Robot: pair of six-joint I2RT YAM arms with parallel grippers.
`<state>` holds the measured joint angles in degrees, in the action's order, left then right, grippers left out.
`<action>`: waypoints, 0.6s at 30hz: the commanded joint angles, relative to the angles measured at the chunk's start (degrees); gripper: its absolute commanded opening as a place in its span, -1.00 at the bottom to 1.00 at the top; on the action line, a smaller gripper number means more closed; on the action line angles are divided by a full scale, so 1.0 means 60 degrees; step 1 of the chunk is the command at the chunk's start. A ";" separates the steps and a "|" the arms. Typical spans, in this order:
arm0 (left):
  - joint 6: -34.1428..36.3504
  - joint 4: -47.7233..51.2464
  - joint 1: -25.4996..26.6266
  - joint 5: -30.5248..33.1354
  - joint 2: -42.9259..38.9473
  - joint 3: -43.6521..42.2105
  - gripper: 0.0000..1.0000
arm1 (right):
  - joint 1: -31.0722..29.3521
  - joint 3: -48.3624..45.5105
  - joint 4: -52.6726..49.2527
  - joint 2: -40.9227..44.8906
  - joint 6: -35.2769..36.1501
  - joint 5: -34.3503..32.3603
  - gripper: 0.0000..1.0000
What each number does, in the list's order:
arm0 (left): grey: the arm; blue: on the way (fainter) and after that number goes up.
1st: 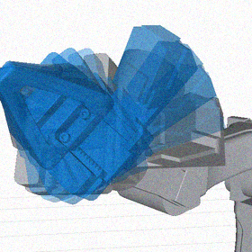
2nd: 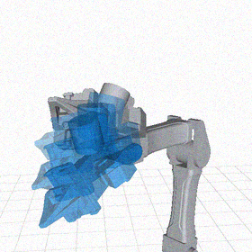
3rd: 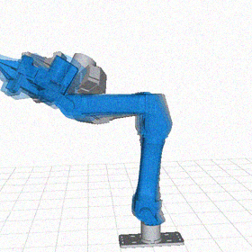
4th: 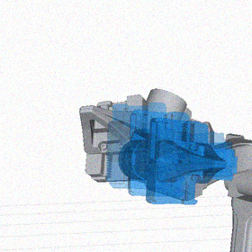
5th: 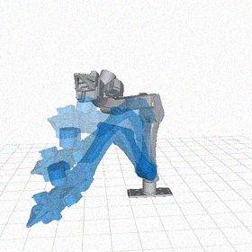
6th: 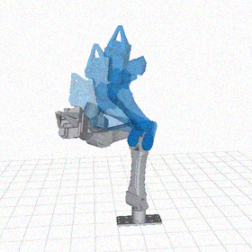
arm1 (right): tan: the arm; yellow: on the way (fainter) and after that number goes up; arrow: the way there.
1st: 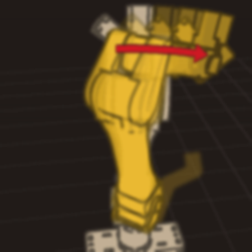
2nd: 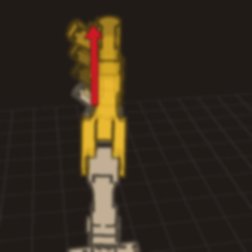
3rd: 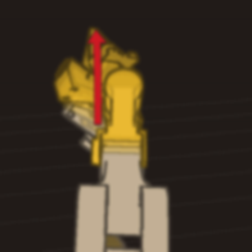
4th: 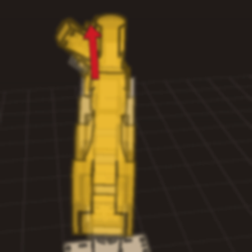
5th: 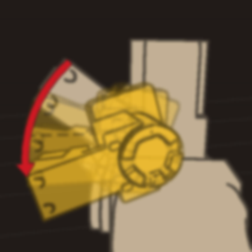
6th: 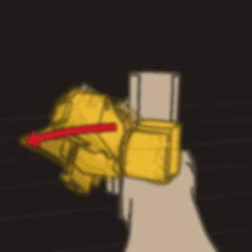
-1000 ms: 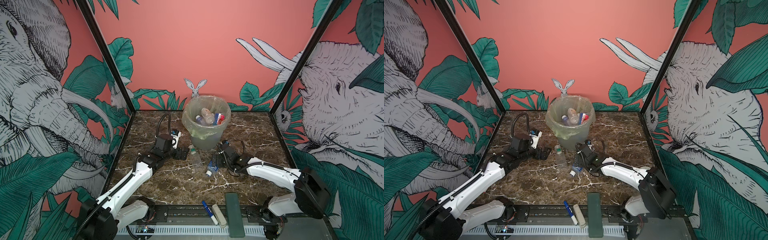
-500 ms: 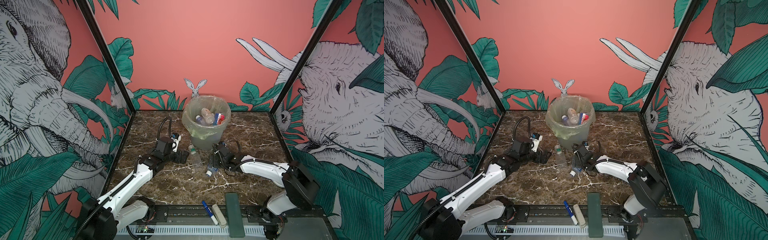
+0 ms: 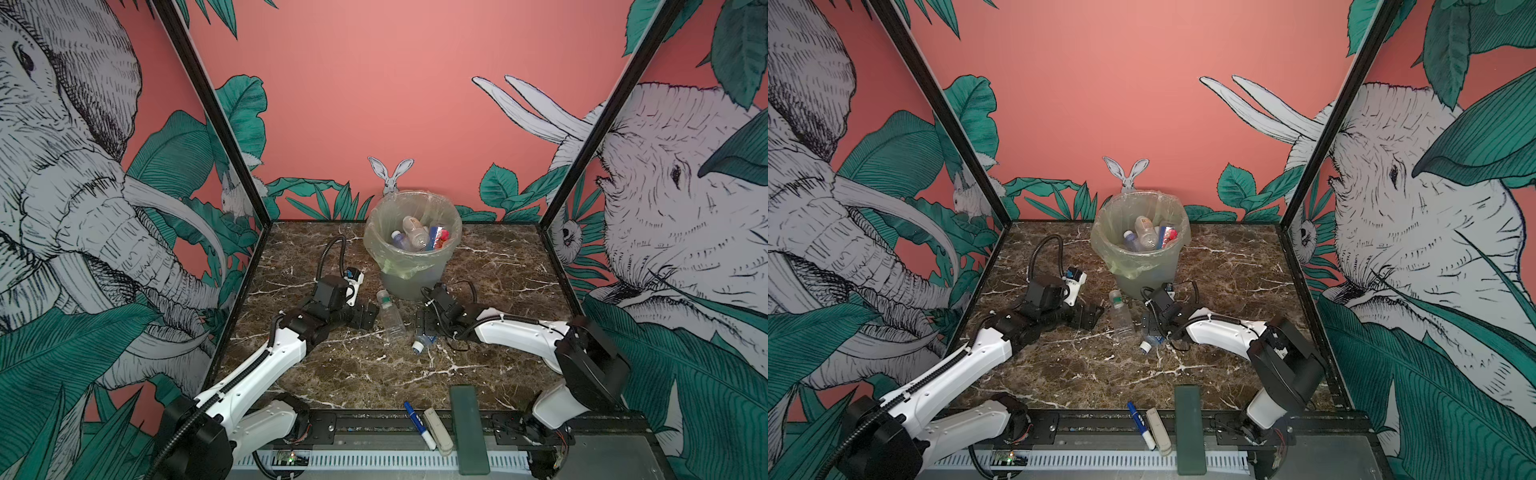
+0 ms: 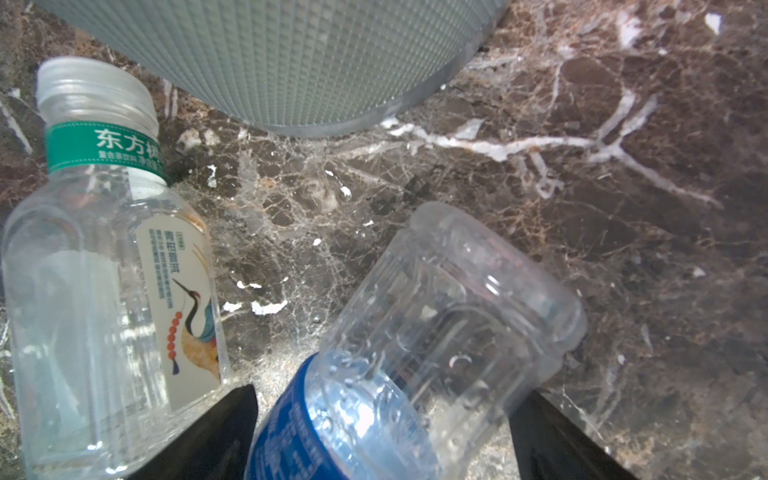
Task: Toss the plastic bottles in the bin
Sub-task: 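Lower the right gripper onto the blue-label water bottle and close it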
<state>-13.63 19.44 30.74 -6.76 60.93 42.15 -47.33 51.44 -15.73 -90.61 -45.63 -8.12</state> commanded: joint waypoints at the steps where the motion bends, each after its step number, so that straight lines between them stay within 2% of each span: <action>1: -0.0165 0.0072 0.0171 0.0076 -0.0155 -0.0199 0.99 | -0.0044 -0.0042 -0.0142 -0.0098 0.0024 -0.0170 0.90; 11: -0.0300 0.0113 0.0669 0.0387 -0.0089 -0.0345 0.99 | 0.0037 -0.0015 -0.0257 -0.0501 0.0182 -0.0070 0.81; 18: -0.0336 0.0227 0.0703 0.0480 -0.0091 -0.0338 0.99 | 0.0066 0.0022 -0.0266 -0.0635 0.0317 0.0070 0.55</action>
<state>-15.00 19.66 34.74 -4.86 60.95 40.86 -47.20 51.44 -16.82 -93.80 -44.16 -7.86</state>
